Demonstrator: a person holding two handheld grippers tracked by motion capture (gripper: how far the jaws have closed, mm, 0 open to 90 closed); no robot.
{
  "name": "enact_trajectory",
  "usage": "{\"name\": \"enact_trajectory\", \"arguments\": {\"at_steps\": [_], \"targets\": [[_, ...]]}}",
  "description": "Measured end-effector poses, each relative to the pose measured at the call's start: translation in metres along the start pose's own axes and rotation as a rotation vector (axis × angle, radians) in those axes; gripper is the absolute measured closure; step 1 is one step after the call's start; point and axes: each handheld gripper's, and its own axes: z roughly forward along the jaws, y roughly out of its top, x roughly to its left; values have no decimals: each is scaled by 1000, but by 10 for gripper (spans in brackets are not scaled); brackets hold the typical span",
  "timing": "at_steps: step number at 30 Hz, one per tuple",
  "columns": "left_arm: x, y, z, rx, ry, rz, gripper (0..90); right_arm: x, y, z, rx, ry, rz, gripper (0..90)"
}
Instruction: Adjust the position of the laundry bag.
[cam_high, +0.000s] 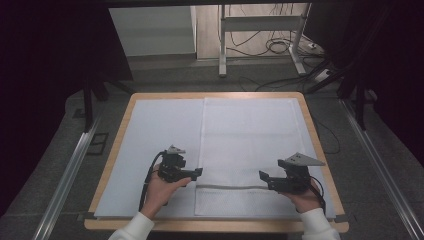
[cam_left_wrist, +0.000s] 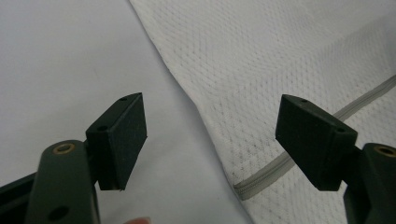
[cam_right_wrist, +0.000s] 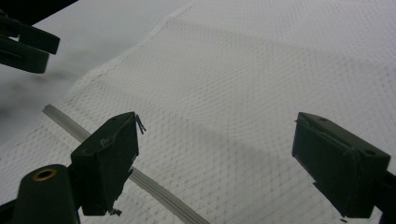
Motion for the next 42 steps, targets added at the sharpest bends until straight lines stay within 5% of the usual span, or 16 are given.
{"name": "enact_trajectory", "arguments": {"at_steps": [18, 24, 33, 42], "targets": [[-9, 4, 27, 61, -25, 4, 323, 0, 0, 0, 7, -15, -14, 144], [-2, 3, 28, 60, -28, -35, 337, 0, 1, -2, 0, -15, -12, 144], [-4, 2, 34, 82, -56, -32, 393, -1, 2, -4, -11, -10, -2, 144], [-9, 5, 41, 74, -25, -2, 598, 1, 2, -2, -10, -6, -6, 144]]}}
